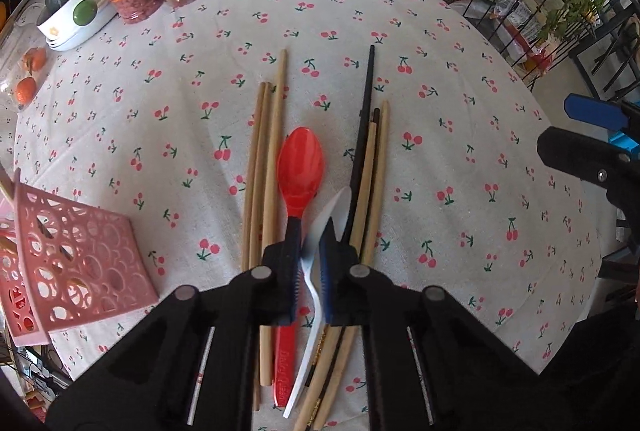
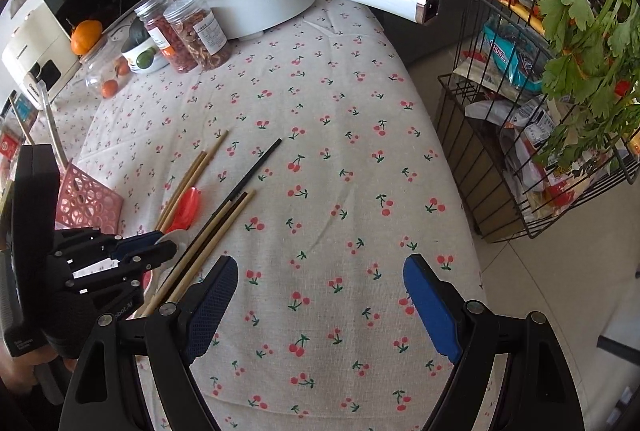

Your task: Organize utensils

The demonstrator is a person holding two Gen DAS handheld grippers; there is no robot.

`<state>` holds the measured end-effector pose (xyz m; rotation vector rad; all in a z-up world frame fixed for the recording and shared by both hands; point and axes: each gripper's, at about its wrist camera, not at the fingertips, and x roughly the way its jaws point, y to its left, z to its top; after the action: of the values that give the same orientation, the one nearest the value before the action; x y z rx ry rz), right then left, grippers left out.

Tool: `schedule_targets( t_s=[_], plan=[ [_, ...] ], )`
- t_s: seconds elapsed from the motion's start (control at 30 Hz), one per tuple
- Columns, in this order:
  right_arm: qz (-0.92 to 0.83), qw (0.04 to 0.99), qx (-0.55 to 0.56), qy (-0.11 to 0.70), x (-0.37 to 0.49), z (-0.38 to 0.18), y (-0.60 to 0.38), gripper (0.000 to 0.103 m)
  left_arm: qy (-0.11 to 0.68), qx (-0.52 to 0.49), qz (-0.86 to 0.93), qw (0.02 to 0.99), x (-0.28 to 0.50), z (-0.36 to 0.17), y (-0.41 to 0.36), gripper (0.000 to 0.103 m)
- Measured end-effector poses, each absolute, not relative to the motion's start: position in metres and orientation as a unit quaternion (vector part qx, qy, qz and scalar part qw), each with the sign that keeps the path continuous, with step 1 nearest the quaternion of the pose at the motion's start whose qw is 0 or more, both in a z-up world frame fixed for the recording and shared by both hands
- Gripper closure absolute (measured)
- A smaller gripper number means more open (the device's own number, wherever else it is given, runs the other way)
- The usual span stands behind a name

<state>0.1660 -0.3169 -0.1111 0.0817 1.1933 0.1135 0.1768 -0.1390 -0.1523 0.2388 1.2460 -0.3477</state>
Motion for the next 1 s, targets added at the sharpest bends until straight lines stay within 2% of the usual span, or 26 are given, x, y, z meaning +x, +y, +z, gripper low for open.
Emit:
schedule_targets(
  t_s=[0.47, 0.67, 0.77, 0.9, 1.0],
  plan=[
    [0.072, 0.820, 0.031, 0.567, 0.180, -0.119, -0.284, 0.017, 0.489, 0.049, -0.164, 0.855, 0.132, -0.074, -0.066, 0.098],
    [0.123, 0.816, 0.044, 0.562, 0.192, -0.125, -0.254, 0.017, 0.452, 0.016, -0.157, 0.878, 0.107, -0.064, -0.027, 0.098],
    [0.161, 0.811, 0.052, 0.560, 0.203, -0.133, -0.237, 0.019, 0.460, -0.013, -0.158, 0.874, 0.106, -0.067, -0.013, 0.099],
    [0.191, 0.801, 0.055, 0.564, 0.218, -0.146, -0.218, 0.044, 0.451, -0.010, -0.165, 0.877, 0.100, -0.063, -0.010, 0.099],
    [0.197, 0.799, 0.048, 0.566, 0.226, -0.154, -0.209, 0.054, 0.459, -0.012, -0.171, 0.872, 0.099, -0.066, -0.005, 0.099]
  ],
)
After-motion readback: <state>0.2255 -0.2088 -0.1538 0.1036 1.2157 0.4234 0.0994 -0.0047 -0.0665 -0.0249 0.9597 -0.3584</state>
